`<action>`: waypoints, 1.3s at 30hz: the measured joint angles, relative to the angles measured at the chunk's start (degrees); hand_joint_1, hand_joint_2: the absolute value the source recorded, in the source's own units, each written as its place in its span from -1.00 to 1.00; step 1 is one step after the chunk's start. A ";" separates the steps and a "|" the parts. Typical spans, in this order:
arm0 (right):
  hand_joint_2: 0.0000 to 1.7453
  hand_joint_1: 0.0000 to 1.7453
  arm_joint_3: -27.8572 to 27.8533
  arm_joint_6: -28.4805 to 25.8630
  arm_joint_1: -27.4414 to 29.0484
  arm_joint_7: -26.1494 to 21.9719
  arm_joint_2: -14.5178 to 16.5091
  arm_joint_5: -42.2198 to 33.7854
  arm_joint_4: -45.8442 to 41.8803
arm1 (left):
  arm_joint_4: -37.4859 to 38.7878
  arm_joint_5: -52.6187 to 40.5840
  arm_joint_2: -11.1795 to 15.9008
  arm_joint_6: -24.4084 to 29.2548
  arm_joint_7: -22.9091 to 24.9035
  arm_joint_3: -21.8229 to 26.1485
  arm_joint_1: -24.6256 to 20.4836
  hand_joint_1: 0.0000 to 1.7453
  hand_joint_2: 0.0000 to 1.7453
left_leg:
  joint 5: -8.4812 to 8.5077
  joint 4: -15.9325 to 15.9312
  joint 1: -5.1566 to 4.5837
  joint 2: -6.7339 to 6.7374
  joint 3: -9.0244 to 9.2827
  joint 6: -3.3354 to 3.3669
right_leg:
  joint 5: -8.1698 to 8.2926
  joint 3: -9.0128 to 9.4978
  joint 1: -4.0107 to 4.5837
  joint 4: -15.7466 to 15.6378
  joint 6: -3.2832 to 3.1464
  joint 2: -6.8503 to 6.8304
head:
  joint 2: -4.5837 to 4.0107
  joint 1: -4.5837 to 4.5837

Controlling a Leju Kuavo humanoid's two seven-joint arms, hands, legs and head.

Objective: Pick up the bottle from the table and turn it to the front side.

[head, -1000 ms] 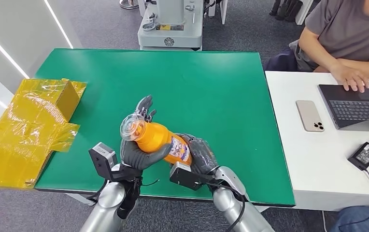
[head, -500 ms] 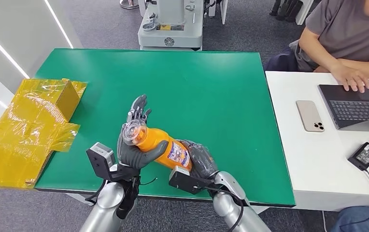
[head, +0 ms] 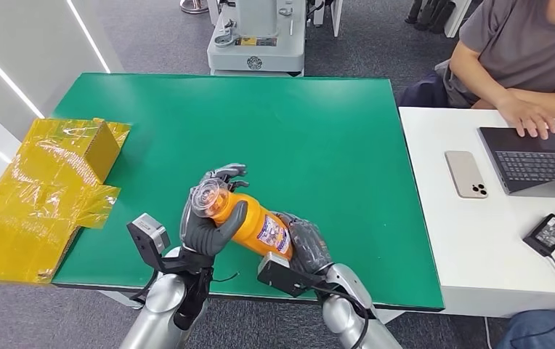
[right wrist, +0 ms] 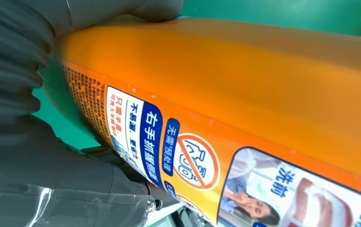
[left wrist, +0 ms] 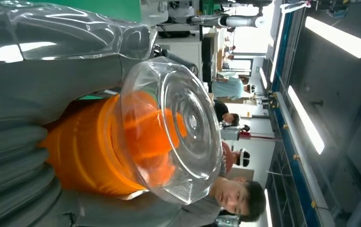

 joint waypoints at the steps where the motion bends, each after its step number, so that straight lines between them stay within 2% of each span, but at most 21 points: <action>1: 1.00 0.99 -0.11 -0.14 0.12 0.00 0.00 0.01 -0.20 | 0.00 0.09 -0.01 -0.17 0.03 -0.01 0.00 1.00 1.00 | 0.00 0.00 0.00 0.00 0.00 0.00 | 0.00 0.00 0.00 0.00 0.00 0.00 | 0.00 0.00; 12: 1.00 1.00 -1.17 -3.34 2.06 -0.51 0.00 -0.13 -3.17 | 0.08 0.67 -0.08 -1.63 0.18 -0.20 -0.76 1.00 1.00 | 0.00 0.00 0.00 0.00 0.00 0.00 | 0.00 -0.01 0.00 0.00 0.00 0.00 | 0.00 0.00; 18: 1.00 1.00 -1.70 -6.20 2.42 -1.78 0.16 -3.08 -4.86 | 0.09 1.75 -0.39 -1.47 -0.19 -0.41 -2.01 1.00 1.00 | 0.00 0.00 0.00 -0.01 -0.01 0.00 | 0.00 0.01 0.00 0.00 0.00 -0.01 | 0.00 0.00; 19: 1.00 0.92 -1.78 -6.27 2.43 -1.79 0.19 -3.30 -5.03 | 0.09 1.85 -0.45 -1.46 -0.19 -0.43 -2.16 1.00 1.00 | 0.00 0.00 0.00 -0.01 -0.01 0.00 | 0.00 0.01 0.00 0.01 0.00 -0.01 | 0.00 0.00; 20: 1.00 0.69 -1.86 -6.29 2.45 -1.82 0.21 -3.48 -5.17 | 0.09 1.98 -0.50 -1.46 -0.19 -0.44 -2.25 1.00 1.00 | 0.00 0.00 0.00 -0.01 -0.01 0.00 | 0.00 0.01 0.00 0.01 0.00 -0.01 | 0.00 0.00; 23: 1.00 -0.67 -2.08 -6.71 2.52 -2.30 0.24 -4.47 -5.44 | 0.09 3.05 -0.57 -1.43 -0.19 -0.44 -2.45 1.00 1.00 | 0.00 0.00 0.00 -0.01 -0.02 0.00 | 0.00 0.00 0.00 0.01 0.00 -0.01 | 0.00 -0.01; 24: 1.00 -0.94 -2.11 -7.24 2.54 -2.60 0.28 -5.20 -5.53 | 0.09 3.63 -0.58 -1.32 -0.19 -0.44 -2.60 1.00 1.00 | 0.00 0.00 0.00 -0.01 -0.02 0.00 | 0.00 0.00 0.00 0.01 0.00 -0.01 | 0.00 -0.01; 25: 1.00 -1.00 -2.13 -7.99 2.54 -2.90 0.37 -6.17 -5.67 | 0.10 4.15 -0.59 -1.08 -0.19 -0.44 -2.82 1.00 1.00 | 0.00 0.00 0.00 -0.01 -0.02 0.00 | 0.00 0.00 0.00 0.01 0.00 -0.01 | 0.00 -0.01; 32: 1.00 -1.00 -1.96 -11.32 3.42 -4.54 1.25 -12.27 -9.32 | 0.50 5.41 -0.55 0.62 -0.20 -0.42 -4.07 1.00 1.00 | 0.00 0.00 0.01 -0.03 -0.02 0.00 | 0.00 0.00 0.00 0.01 0.00 -0.04 | 0.00 -0.01; 37: 1.00 -1.00 -1.56 -15.70 6.66 -12.50 1.63 -20.22 -17.17 | 1.23 5.26 -0.50 1.51 -0.94 -0.42 -4.25 1.00 1.00 | -0.01 0.00 -0.01 -0.02 -0.04 0.00 | -0.01 -0.02 0.00 0.00 0.00 -0.03 | 0.00 -0.01; 39: 1.00 -1.00 -1.55 -16.61 7.48 -14.11 1.77 -22.02 -20.21 | 1.54 5.20 -0.50 1.79 -1.08 -0.42 -4.26 1.00 1.00 | -0.01 0.00 -0.01 0.00 -0.03 0.00 | -0.01 -0.02 0.00 -0.01 0.00 0.00 | 0.00 0.00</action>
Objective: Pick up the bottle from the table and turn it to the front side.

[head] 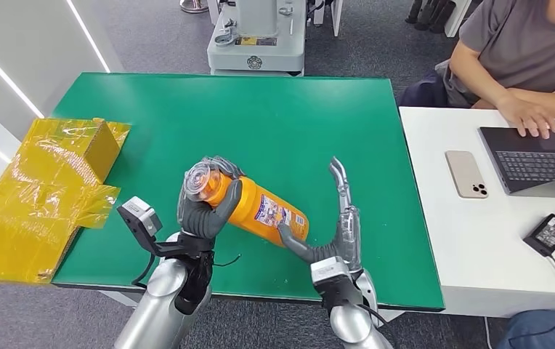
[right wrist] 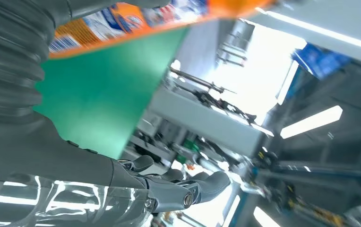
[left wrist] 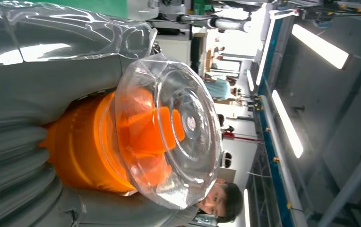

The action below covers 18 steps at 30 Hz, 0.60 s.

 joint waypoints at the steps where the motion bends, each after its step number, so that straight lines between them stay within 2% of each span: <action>1: 1.00 -1.00 0.02 -0.08 0.35 -0.22 0.02 -0.20 -1.13 | 0.07 -0.01 0.00 0.07 -0.01 0.01 -0.02 1.00 1.00 | 0.00 0.00 0.00 0.00 0.00 0.00 | 0.00 0.00 0.00 0.00 0.00 0.00 | 0.00 0.00; 8: 1.00 -1.00 0.11 -0.12 1.52 -0.39 0.04 -0.81 -5.03 | 0.49 -0.05 0.00 0.13 -0.01 0.02 -0.03 1.00 1.00 | 0.01 0.00 0.00 0.00 0.01 0.00 | 0.01 0.01 0.00 0.01 0.00 0.00 | 0.00 0.00; 18: 1.00 -1.00 0.12 -0.12 1.91 -0.39 0.04 -0.82 -6.12 | 0.52 -0.05 0.00 0.13 -0.01 0.02 -0.04 1.00 1.00 | 0.00 0.00 0.01 0.00 0.01 0.00 | 0.00 0.00 0.00 0.01 0.00 0.00 | 0.00 0.00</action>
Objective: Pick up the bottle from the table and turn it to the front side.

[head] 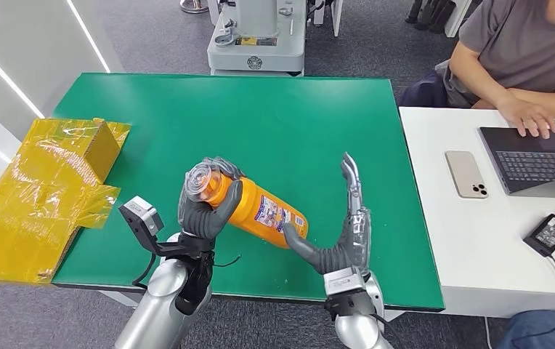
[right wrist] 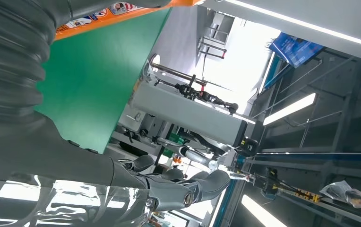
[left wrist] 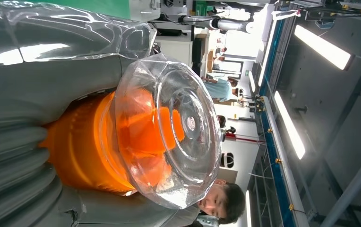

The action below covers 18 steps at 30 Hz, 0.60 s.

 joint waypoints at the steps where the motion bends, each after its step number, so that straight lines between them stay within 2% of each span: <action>1: 1.00 -1.00 0.00 0.00 0.02 0.00 0.00 0.01 0.00 | 0.00 0.00 0.00 0.00 0.00 0.00 0.00 1.00 1.00 | 0.00 0.00 0.00 0.00 0.00 0.00 | 0.00 0.00 0.00 0.00 0.00 0.00 | 0.00 0.00; 18: 1.00 -1.00 0.00 0.00 0.07 0.00 0.00 0.01 0.00 | 0.09 -0.01 0.00 0.00 0.00 0.02 -0.01 1.00 1.00 | 0.00 0.00 0.00 0.00 0.00 0.00 | 0.00 0.00 0.00 0.00 0.00 0.00 | 0.00 0.00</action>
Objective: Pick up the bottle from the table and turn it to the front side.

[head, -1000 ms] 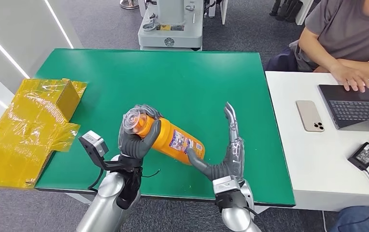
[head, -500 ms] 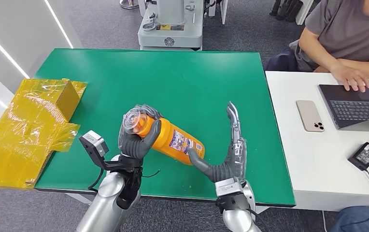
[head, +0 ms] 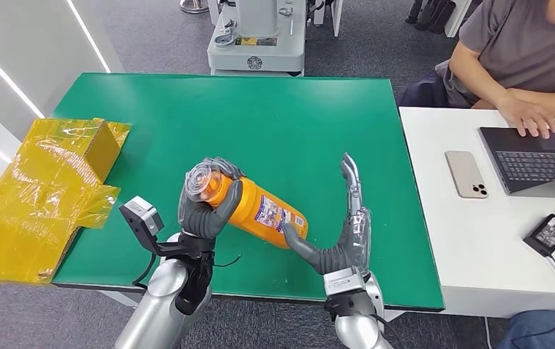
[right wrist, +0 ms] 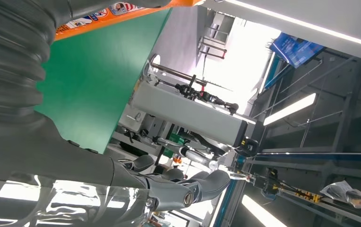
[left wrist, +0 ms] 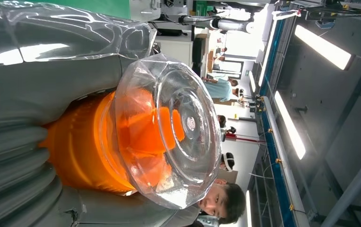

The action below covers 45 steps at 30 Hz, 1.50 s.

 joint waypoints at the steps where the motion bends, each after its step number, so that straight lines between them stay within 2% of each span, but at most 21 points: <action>1: 1.00 -1.00 0.00 0.00 0.00 0.00 0.00 0.00 0.00 | 0.00 0.00 0.00 0.00 0.00 0.00 0.00 1.00 1.00 | 0.00 0.00 0.00 0.00 0.00 0.00 | 0.00 0.00 0.00 0.00 0.00 0.00 | 0.00 0.00; 15: 1.00 -1.00 0.00 0.00 0.01 0.00 0.00 0.00 -0.02 | 0.00 0.00 0.00 0.00 0.00 0.01 0.00 1.00 1.00 | 0.00 0.00 0.00 0.00 0.00 0.00 | 0.00 0.00 0.00 0.00 0.00 0.00 | 0.00 0.00; 17: 1.00 -1.00 0.00 0.11 0.16 -0.07 0.02 -0.53 -0.10 | 0.05 -1.61 0.44 1.51 0.66 0.01 -0.41 1.00 1.00 | 0.00 0.00 0.00 -0.01 -0.01 0.00 | 0.00 0.00 0.00 0.00 0.00 -0.02 | 0.00 0.00; 19: 1.00 -1.00 0.15 0.19 1.31 -0.43 0.19 -1.97 -0.78 | 0.81 -7.44 3.46 6.66 1.92 0.22 -3.47 1.00 1.00 | 0.05 -0.01 0.07 0.00 -0.02 -0.07 | 0.02 -0.03 0.04 0.03 -0.04 0.00 | 0.00 0.13; 21: 1.00 -1.00 0.78 -0.33 3.44 -0.96 0.41 -3.23 -1.98 | 2.77 -12.28 8.65 11.38 1.40 2.15 -9.05 1.00 1.00 | 0.09 -0.05 0.12 0.13 0.01 -0.21 | 0.10 -0.09 0.08 0.07 -0.16 0.16 | 0.00 0.10; 23: 1.00 -1.00 1.61 -1.16 4.97 -1.18 0.46 -3.80 -3.01 | 4.35 -12.65 11.88 10.99 -0.77 5.50 -13.06 1.00 1.00 | 0.12 -0.11 0.13 0.20 0.10 -0.28 | 0.12 -0.09 0.08 0.10 -0.24 0.23 | 0.00 -0.14; 25: 1.00 -1.00 2.30 -1.66 5.40 -1.16 0.46 -4.26 -3.78 | 4.69 -12.55 12.69 9.45 -2.34 7.41 -13.97 1.00 1.00 | 0.15 -0.14 0.13 0.12 0.11 -0.30 | 0.08 -0.05 0.09 0.10 -0.25 0.14 | 0.00 -0.21; 29: 1.00 -1.00 3.16 -2.01 5.61 -1.07 0.46 -4.79 -4.91 | 4.40 -8.17 12.59 11.44 -5.11 8.73 -11.82 1.00 1.00 | 0.12 -0.14 0.08 0.19 0.09 -0.29 | 0.06 -0.05 0.06 0.09 -0.25 0.23 | 0.00 -0.21; 32: 1.00 -1.00 3.29 -2.62 5.90 -1.02 0.33 -5.25 -5.73 | 2.62 -2.56 11.14 13.41 -7.76 10.15 -7.73 1.00 1.00 | 0.08 -0.14 0.04 0.18 0.08 -0.26 | 0.03 -0.05 0.02 0.03 -0.20 0.21 | 0.00 -0.21; 34: 1.00 -1.00 3.30 -3.28 6.24 -1.00 0.17 -5.27 -6.29 | 0.36 -1.98 9.81 14.47 -8.49 10.82 -4.12 1.00 1.00 | 0.06 -0.13 0.04 0.13 0.04 -0.23 | -0.01 -0.05 0.02 -0.01 -0.16 0.17 | 0.00 -0.20; 38: 1.00 -1.00 3.30 -3.85 6.82 -0.68 -0.02 -5.05 -7.24 | -3.89 -4.98 7.74 16.76 -8.85 11.50 1.00 1.00 1.00 | 0.02 -0.13 0.04 0.12 0.01 -0.18 | -0.02 -0.05 0.02 -0.05 -0.15 0.16 | 0.00 -0.20; 45: 1.00 -1.00 3.36 -3.49 6.87 -0.31 -0.03 -4.51 -7.57 | -7.45 -15.98 7.44 23.23 -8.12 11.69 2.04 1.00 1.00 | 0.03 -0.14 0.05 0.11 0.04 -0.17 | 0.00 -0.04 0.02 -0.02 -0.16 0.11 | 0.00 -0.20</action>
